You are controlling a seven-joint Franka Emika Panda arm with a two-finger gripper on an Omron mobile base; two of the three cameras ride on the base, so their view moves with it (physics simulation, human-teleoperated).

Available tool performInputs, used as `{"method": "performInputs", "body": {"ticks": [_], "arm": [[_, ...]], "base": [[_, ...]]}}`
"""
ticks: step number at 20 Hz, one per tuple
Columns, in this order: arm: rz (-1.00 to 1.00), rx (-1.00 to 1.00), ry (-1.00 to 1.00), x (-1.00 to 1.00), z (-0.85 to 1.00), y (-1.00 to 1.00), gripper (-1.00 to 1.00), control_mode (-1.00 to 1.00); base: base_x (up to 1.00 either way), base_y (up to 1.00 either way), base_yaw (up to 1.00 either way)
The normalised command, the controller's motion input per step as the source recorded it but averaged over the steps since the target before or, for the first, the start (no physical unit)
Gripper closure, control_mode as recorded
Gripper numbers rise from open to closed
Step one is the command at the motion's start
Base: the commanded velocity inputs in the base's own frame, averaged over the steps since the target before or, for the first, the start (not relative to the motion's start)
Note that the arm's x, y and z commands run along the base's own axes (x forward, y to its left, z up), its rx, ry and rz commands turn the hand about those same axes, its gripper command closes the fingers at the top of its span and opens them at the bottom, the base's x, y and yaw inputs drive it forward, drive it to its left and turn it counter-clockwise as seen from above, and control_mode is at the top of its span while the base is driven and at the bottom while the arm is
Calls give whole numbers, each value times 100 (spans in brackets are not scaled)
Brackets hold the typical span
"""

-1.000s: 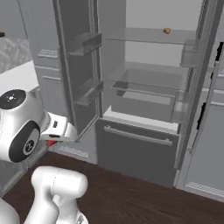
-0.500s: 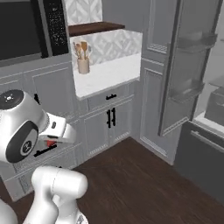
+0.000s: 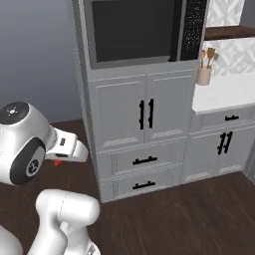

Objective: Take the strawberry from the fridge and place it on top of the pancake, located on the dining counter.

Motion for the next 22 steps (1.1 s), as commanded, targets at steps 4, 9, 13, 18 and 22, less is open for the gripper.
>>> {"method": "performInputs", "body": {"ticks": [4, 9, 13, 18, 22], "arm": [[0, 0, 0, 0, 0, 0, 100, 100], [0, 0, 0, 0, 0, 0, 100, 100], [0, 0, 0, 0, 0, 0, 100, 100], [0, 0, 0, 0, 0, 0, 100, 100], [0, 0, 0, 0, 0, 0, 100, 100]], "base": [[-1, 100, 61], [7, 100, 54], [52, 100, 37], [85, 100, 38], [100, 75, 15]]}}
